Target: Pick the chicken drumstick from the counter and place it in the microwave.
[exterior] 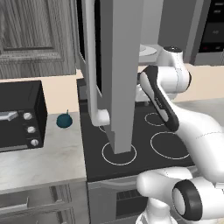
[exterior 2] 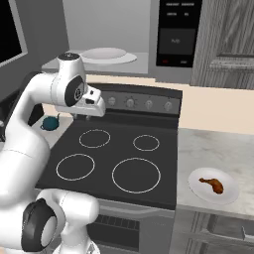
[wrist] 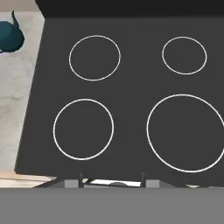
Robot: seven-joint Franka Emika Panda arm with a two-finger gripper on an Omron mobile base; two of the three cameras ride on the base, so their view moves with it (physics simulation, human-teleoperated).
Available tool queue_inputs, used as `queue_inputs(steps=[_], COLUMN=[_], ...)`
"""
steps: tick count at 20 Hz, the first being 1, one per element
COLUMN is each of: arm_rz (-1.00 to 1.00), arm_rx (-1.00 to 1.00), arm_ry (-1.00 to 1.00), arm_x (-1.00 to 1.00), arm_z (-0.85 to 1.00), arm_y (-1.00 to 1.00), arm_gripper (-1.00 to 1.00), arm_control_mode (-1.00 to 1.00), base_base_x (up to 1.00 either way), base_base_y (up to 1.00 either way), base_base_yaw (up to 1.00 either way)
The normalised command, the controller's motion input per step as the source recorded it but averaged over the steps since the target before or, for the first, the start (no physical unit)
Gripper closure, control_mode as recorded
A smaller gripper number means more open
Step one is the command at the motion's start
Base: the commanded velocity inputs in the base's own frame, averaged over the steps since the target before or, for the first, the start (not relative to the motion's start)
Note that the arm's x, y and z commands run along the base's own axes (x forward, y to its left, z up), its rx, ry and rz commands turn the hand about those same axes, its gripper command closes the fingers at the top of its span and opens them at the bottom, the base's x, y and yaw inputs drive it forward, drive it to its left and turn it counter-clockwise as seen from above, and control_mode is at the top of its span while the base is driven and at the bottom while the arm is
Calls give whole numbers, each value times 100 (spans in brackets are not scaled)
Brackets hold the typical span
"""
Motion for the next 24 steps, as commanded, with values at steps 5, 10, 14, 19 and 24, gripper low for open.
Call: queue_inputs(steps=[5, 10, 14, 19, 24], arm_rz=[0, 9, 15, 4, 0], arm_rx=[-2, 0, -1, -12, -11], arm_ry=[-2, -11, -17, -4, 12], arm_x=[-20, -14, 0, 0, 3], arm_z=[-18, -36, -43, -51, -34], arm_y=[-31, -100, -100, -100, -100], arm_gripper=[-100, -100, -100, -100, -100], arm_control_mode=[-100, -100, -100, -100, -100], base_base_x=[0, 0, 0, 0, 0], base_base_y=[0, 0, 0, 0, 0], base_base_yaw=[0, 0, 0, 0, 0])
